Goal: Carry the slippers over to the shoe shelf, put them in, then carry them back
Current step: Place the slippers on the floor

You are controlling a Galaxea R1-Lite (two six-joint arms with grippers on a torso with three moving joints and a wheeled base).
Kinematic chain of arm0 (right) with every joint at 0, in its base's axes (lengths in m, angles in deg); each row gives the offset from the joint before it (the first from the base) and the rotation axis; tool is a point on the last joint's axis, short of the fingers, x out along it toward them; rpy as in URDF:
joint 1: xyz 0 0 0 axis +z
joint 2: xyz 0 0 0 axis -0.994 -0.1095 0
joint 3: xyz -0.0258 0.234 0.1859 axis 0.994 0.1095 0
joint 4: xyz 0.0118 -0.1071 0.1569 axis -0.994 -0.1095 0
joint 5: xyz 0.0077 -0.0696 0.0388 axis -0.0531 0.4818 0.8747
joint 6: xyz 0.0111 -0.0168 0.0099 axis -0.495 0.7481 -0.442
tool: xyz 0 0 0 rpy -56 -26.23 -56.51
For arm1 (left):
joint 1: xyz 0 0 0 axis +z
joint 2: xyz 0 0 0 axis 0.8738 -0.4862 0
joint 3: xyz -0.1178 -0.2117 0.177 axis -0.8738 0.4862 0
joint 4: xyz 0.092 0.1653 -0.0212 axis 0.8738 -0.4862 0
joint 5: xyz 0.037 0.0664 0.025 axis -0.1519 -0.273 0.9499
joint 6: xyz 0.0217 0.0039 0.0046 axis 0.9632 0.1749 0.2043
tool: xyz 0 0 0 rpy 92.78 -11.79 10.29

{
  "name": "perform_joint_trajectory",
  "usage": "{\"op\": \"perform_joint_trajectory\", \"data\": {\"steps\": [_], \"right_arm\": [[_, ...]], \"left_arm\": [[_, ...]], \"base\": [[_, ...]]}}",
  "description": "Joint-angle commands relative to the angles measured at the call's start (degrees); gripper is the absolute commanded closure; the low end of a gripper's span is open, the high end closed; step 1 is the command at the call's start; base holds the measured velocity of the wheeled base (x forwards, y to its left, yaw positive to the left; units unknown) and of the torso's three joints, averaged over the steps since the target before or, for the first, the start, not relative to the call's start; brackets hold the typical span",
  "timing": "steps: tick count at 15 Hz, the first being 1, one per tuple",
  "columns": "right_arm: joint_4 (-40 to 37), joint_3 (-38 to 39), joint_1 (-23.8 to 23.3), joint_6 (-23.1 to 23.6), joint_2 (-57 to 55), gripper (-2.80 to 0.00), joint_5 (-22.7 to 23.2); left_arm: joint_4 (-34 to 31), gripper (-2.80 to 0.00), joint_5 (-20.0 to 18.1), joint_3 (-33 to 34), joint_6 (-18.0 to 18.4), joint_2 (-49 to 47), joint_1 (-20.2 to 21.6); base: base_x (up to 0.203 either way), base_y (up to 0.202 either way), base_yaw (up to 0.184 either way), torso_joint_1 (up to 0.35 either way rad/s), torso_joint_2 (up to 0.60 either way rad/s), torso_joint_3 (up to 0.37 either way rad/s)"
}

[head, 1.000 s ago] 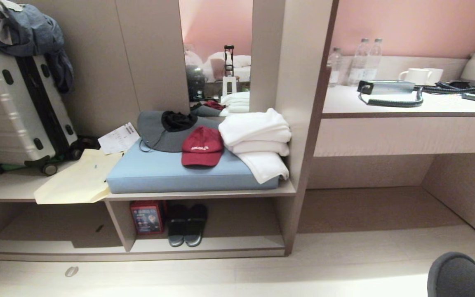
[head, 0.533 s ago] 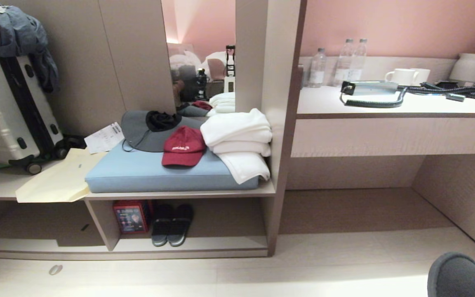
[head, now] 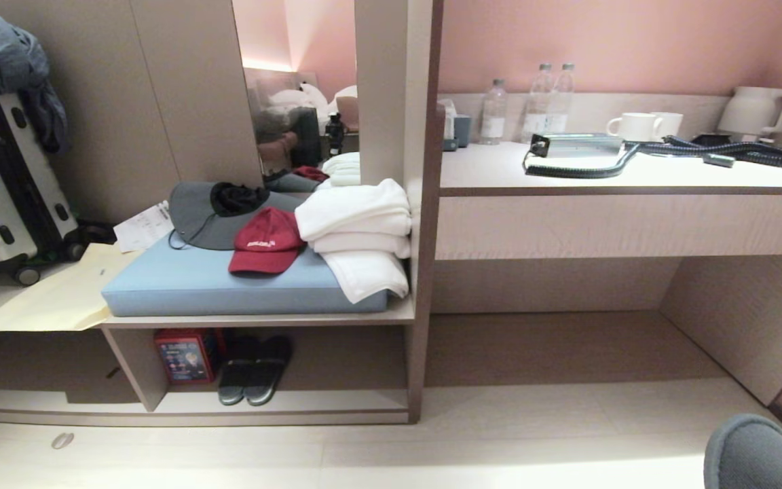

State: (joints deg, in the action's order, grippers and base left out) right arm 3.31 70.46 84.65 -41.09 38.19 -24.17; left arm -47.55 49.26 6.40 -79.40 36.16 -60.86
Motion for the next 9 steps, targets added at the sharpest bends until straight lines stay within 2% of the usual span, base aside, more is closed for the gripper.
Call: {"op": "perform_joint_trajectory", "data": {"steps": [1,9], "right_arm": [[0.0,0.0,0.0,0.0,-0.1,0.0,0.0],[0.1,0.0,0.0,-0.1,-0.1,0.0,-0.6]], "left_arm": [[0.0,0.0,0.0,0.0,0.0,-0.1,0.0],[0.0,0.0,0.0,0.0,0.0,-0.1,0.0]], "base": [[0.0,-0.193,0.003,-0.007,0.0,-0.002],[0.0,-0.198,0.003,0.003,0.0,0.001]]}}
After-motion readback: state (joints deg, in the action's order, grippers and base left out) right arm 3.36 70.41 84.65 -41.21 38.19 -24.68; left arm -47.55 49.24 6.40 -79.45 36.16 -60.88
